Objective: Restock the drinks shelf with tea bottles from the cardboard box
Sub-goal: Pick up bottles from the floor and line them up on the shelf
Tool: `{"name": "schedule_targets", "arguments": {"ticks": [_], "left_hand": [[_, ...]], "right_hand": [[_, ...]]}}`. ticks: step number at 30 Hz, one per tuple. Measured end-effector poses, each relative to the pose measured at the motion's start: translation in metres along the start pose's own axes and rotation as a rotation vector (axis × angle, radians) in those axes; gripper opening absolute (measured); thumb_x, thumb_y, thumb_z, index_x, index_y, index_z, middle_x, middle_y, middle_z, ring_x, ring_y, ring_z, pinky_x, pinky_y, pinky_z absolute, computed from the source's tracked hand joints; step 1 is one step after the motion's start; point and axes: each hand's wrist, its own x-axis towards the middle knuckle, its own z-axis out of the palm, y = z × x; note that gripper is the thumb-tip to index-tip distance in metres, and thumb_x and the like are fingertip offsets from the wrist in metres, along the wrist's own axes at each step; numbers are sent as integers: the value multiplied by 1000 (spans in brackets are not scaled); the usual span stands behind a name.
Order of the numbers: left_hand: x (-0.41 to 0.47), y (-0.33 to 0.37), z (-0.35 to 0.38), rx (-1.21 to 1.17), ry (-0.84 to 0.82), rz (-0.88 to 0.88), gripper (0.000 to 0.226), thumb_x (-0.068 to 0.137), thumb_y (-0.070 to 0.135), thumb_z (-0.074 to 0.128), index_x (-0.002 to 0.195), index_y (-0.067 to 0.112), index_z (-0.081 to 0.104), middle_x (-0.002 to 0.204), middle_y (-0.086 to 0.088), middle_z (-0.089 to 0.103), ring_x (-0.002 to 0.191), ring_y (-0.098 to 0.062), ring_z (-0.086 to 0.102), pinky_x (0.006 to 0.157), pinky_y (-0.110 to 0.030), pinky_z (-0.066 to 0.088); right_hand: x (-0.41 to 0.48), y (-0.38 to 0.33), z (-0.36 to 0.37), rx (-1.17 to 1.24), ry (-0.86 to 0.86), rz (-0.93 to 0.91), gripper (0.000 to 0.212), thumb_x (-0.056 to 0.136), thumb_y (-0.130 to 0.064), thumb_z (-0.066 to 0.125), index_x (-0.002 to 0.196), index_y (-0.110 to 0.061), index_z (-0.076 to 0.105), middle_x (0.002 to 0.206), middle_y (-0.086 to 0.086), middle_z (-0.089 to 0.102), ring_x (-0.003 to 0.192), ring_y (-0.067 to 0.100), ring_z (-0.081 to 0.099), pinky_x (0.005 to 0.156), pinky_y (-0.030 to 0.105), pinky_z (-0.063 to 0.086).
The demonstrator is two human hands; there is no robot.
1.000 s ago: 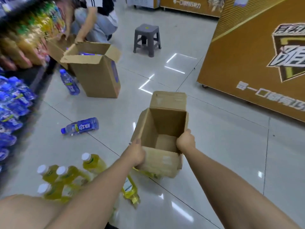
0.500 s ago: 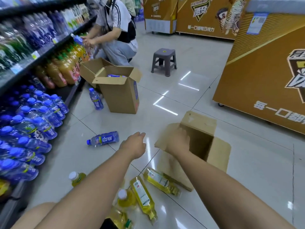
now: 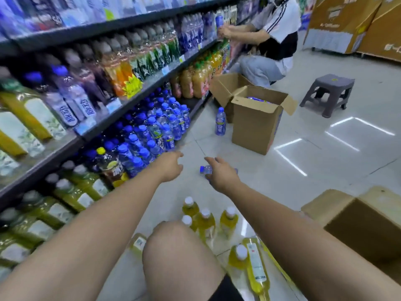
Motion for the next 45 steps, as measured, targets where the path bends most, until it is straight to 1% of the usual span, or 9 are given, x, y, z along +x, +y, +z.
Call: {"name": "schedule_targets", "arguments": {"ticks": [8, 14, 20, 24, 30, 35, 39, 42, 45], "left_hand": [[-25, -129, 123, -112, -136, -172, 51, 96, 36, 57, 145, 22, 47, 146, -8, 51, 135, -29, 45, 111, -41, 39], [-55, -191, 206, -191, -288, -318, 54, 97, 41, 56, 147, 22, 46, 147, -7, 50, 134, -29, 47, 108, -39, 42], [-69, -204, 257, -290, -344, -312, 47, 96, 27, 56, 141, 17, 54, 133, -13, 57, 123, -31, 54, 99, -37, 48], [-63, -189, 266, -333, -277, -241, 50, 94, 33, 60, 142, 22, 52, 135, -7, 56, 126, -27, 52, 99, -41, 48], [-55, -139, 260, -430, -314, -56, 99, 77, 42, 79, 156, 32, 22, 156, -1, 38, 140, -23, 39, 110, -38, 39], [-56, -110, 245, -635, -145, -191, 112, 70, 48, 83, 153, 41, 8, 155, 1, 35, 137, -22, 42, 106, -38, 42], [-56, -103, 214, -639, 95, -279, 92, 72, 48, 82, 144, 28, 28, 143, -1, 43, 126, -25, 50, 98, -39, 45], [-60, -113, 200, -552, 226, -323, 74, 72, 44, 83, 127, 16, 43, 130, -3, 49, 110, -28, 58, 84, -35, 47], [-67, -134, 199, -572, 291, -456, 70, 71, 44, 83, 122, 14, 46, 124, -5, 52, 110, -30, 58, 86, -40, 50]], "right_hand": [[25, -25, 139, -119, -359, -172, 55, 93, -31, 60, 145, -25, 44, 145, 6, 47, 132, 27, 45, 106, 36, 39], [15, -17, 215, -245, -547, -257, 51, 93, -35, 60, 142, -24, 48, 144, 2, 49, 130, 26, 48, 95, 35, 45], [17, -6, 239, -253, -522, -99, 54, 90, -29, 64, 139, -19, 44, 132, 11, 50, 113, 33, 57, 84, 35, 44], [20, -2, 238, -215, -488, -40, 43, 85, -37, 71, 116, -13, 54, 107, 12, 62, 95, 32, 61, 71, 34, 45], [33, -19, 207, -237, -481, -134, 40, 81, -39, 74, 104, -10, 60, 102, 14, 62, 98, 33, 59, 74, 32, 44], [48, -55, 154, -175, -332, -154, 41, 76, -51, 71, 89, -13, 66, 91, 8, 69, 93, 27, 60, 67, 27, 40], [48, -85, 132, -100, -264, -206, 42, 76, -50, 71, 81, -9, 66, 77, 8, 66, 78, 27, 59, 61, 28, 39], [47, -94, 128, 67, -374, -248, 37, 75, -52, 76, 95, -21, 68, 89, -3, 70, 85, 17, 61, 70, 28, 45], [56, -78, 126, 258, -448, -177, 46, 77, -51, 78, 114, -26, 65, 105, -5, 71, 97, 11, 66, 86, 25, 49]]}}
